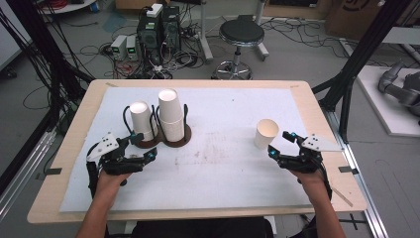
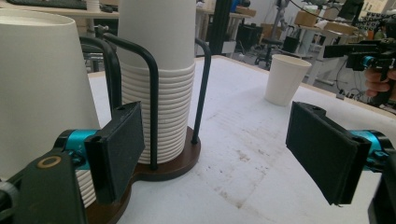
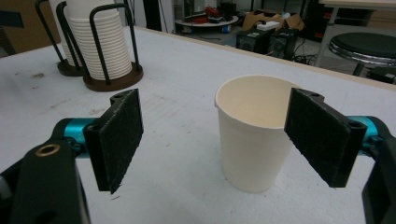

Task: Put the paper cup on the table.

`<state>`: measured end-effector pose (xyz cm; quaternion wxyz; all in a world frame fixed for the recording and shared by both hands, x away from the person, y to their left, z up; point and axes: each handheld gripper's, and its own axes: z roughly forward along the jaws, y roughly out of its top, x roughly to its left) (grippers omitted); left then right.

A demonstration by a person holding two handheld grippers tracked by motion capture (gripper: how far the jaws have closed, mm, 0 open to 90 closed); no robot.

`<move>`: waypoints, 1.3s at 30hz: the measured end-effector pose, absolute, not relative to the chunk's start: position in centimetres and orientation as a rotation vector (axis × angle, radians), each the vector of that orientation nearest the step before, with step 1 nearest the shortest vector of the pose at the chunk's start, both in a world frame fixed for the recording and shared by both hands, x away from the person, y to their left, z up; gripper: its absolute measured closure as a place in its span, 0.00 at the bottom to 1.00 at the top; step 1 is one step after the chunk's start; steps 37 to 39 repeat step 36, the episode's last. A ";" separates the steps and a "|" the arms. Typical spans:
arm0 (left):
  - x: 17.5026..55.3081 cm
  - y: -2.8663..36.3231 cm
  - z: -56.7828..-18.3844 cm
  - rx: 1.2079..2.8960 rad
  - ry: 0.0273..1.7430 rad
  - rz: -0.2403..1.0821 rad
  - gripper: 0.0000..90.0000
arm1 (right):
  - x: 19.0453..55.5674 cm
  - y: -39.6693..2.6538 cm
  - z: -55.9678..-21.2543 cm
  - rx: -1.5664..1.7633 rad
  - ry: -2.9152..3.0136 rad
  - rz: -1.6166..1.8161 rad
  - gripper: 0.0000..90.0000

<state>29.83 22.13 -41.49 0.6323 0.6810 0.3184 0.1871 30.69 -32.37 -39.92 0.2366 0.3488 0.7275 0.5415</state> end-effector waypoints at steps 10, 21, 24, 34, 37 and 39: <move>29.1 22.1 -41.4 1.564 0.721 0.430 0.22 | 30.3 -31.5 -39.7 0.937 1.999 1.477 0.22; 29.0 22.0 -41.4 1.563 0.717 0.430 0.22 | 30.2 -31.2 -39.9 0.929 2.010 1.469 0.22; 29.0 22.0 -41.4 1.565 0.718 0.430 0.22 | 30.2 -31.3 -39.9 0.938 2.008 1.473 0.22; 29.3 22.0 -41.7 1.575 0.725 0.427 0.22 | 30.4 -31.4 -40.1 0.947 2.011 1.470 0.22; 29.4 22.0 -41.7 1.574 0.728 0.425 0.22 | 30.5 -31.5 -40.2 0.954 2.010 1.468 0.22; 29.4 22.0 -41.7 1.574 0.728 0.425 0.22 | 30.5 -31.5 -40.2 0.954 2.010 1.468 0.22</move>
